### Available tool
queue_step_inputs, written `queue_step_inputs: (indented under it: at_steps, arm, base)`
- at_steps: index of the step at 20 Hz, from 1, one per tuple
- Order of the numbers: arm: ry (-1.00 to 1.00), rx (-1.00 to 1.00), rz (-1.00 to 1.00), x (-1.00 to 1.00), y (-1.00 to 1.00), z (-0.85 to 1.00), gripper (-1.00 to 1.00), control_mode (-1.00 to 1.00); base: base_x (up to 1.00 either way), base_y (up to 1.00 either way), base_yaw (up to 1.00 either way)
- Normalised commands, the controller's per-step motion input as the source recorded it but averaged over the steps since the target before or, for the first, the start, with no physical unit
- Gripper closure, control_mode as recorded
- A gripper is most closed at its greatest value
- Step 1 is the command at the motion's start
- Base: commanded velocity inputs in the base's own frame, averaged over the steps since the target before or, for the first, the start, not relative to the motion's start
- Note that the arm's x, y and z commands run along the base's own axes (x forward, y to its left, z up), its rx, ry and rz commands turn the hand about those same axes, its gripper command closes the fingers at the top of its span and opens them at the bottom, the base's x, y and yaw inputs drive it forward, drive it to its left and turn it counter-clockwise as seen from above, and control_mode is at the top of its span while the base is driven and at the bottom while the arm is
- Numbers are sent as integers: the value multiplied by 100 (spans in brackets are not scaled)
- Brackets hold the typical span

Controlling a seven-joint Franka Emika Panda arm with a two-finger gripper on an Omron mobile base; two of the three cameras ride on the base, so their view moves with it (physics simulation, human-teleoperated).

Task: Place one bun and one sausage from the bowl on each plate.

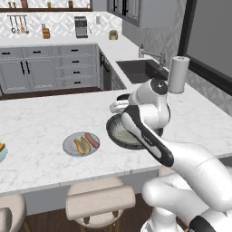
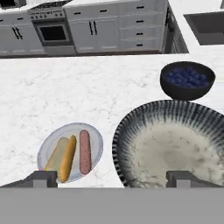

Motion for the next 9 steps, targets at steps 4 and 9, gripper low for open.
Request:
queue_step_inputs:
  at_steps: [4, 9]
  arm:
    - [-45, 18, -19, -100, -58, 100, -100, -100]
    - [-37, 6, -21, -80, -16, 100, -100, -100]
  base:
    - [0, 0, 0]
    - [0, 0, 0]
